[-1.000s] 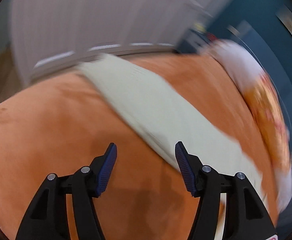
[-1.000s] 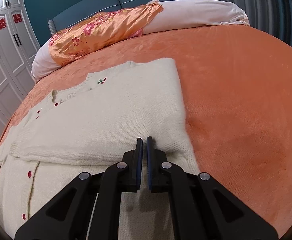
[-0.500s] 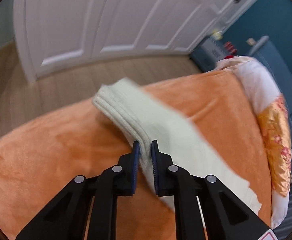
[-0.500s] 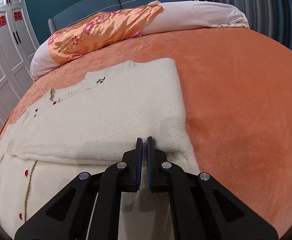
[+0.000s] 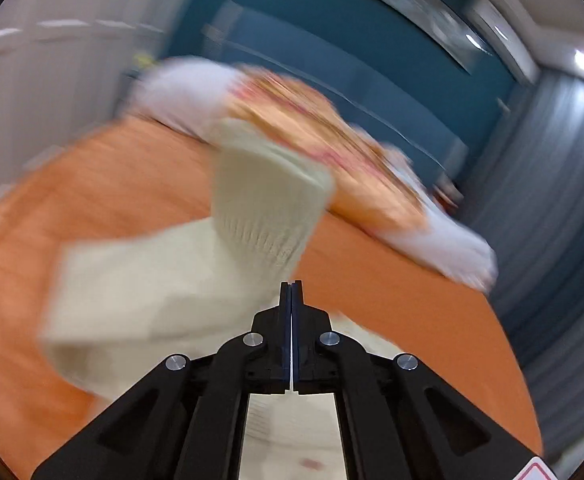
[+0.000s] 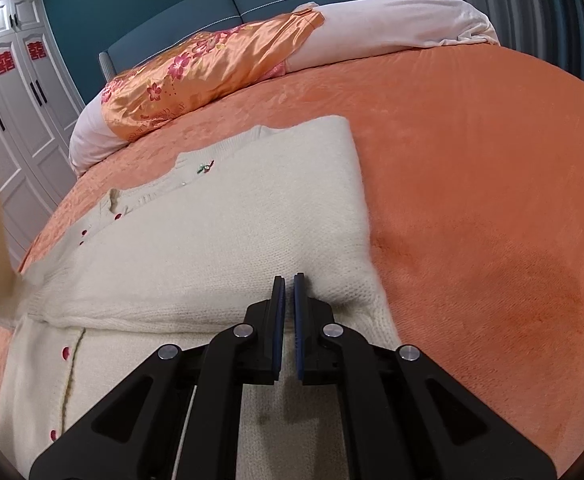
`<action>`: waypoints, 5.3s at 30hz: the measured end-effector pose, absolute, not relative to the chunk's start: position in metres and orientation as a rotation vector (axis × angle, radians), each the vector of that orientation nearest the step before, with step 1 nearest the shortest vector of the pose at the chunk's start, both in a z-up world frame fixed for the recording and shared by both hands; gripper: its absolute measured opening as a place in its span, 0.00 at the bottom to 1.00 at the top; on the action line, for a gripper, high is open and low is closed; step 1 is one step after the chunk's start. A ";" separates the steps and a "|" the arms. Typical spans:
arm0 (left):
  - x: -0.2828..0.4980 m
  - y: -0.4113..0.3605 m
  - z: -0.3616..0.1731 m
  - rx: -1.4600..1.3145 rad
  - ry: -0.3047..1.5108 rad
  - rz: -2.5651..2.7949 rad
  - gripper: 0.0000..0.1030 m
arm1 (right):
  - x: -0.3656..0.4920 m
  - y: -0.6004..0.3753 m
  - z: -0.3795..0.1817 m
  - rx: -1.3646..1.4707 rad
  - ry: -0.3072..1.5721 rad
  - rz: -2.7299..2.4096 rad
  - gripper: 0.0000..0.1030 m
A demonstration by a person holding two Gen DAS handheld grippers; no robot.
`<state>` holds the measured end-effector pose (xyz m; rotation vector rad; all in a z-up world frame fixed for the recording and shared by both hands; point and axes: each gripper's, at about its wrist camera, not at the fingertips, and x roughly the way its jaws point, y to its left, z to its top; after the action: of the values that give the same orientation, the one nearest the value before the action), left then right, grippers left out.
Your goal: Fold small clothes
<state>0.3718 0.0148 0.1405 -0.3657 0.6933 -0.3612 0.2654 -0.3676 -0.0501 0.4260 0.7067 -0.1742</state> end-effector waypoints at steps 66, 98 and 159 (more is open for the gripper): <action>0.314 0.137 0.025 -0.560 0.778 -0.019 0.39 | 0.315 -0.363 -0.024 0.820 0.784 0.011 0.56; 0.358 0.074 -0.034 -0.213 0.846 0.070 0.32 | 0.341 -0.237 0.030 0.400 0.839 0.202 0.13; 0.190 0.134 0.026 -0.280 0.848 0.065 0.71 | 0.026 -0.381 0.014 0.575 0.936 -0.139 0.42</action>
<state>0.1896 0.1338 0.0262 -0.2802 0.8485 0.0649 0.0256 -0.3814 0.0143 0.5753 0.9364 -0.1395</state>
